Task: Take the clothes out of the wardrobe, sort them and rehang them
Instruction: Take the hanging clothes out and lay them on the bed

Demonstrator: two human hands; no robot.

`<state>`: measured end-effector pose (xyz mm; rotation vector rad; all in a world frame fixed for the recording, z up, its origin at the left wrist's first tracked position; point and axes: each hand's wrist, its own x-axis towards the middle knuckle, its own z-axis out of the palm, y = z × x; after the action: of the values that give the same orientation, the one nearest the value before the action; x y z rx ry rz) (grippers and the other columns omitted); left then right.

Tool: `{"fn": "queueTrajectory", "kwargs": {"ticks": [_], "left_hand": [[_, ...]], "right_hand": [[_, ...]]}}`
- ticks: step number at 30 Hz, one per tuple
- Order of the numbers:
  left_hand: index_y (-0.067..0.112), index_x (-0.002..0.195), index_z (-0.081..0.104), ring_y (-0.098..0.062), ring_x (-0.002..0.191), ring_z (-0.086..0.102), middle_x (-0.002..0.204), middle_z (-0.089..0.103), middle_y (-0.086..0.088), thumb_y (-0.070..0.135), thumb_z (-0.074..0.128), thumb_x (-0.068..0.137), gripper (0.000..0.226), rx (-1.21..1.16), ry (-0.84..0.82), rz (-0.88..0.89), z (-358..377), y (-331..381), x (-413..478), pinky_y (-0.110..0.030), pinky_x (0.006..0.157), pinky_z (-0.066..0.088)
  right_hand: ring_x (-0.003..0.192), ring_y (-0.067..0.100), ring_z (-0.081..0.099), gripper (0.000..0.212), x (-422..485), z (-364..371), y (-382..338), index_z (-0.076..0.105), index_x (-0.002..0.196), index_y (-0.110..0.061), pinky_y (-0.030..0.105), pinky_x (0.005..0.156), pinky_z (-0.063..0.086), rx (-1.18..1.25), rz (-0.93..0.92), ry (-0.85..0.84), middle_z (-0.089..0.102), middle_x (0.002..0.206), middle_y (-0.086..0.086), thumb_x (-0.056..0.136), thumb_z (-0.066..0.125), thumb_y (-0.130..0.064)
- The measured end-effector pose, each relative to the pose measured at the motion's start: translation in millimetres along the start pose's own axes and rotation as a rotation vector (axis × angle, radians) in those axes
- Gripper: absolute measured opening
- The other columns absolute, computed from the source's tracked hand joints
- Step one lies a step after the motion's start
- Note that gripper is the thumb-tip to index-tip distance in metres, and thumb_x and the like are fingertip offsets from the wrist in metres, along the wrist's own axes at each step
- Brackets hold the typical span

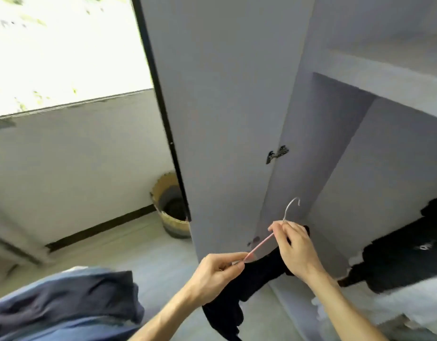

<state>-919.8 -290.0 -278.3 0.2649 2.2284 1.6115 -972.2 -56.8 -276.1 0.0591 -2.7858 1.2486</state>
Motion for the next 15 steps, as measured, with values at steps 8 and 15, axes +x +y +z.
{"fn": "queueTrajectory", "kwargs": {"ticks": [8,15], "left_hand": [[0.041,0.107,0.076,-0.005,0.07,0.056,0.076,0.06,0.015,0.047,0.067,0.085,0.024,-0.044,0.384,-0.354,-40,-76,-211,-0.029,0.071,0.048],[0.03,0.097,0.07,0.007,0.075,0.06,0.089,0.069,0.012,0.017,0.067,0.088,0.017,-0.156,0.694,-0.556,-48,-79,-314,-0.017,0.079,0.05]], "right_hand": [[0.062,0.02,0.049,0.07,-75,151,-83,0.05,0.062,-0.013,0.037,0.063,0.04,-0.104,-0.45,-0.387,0.047,0.059,-0.005,0.1,0.018,-0.062],[0.066,0.006,0.029,0.049,-142,229,-181,0.048,0.064,-0.025,0.031,0.068,0.03,-0.097,-0.985,-0.577,0.03,0.067,-0.02,0.105,0.03,-0.046]]}}
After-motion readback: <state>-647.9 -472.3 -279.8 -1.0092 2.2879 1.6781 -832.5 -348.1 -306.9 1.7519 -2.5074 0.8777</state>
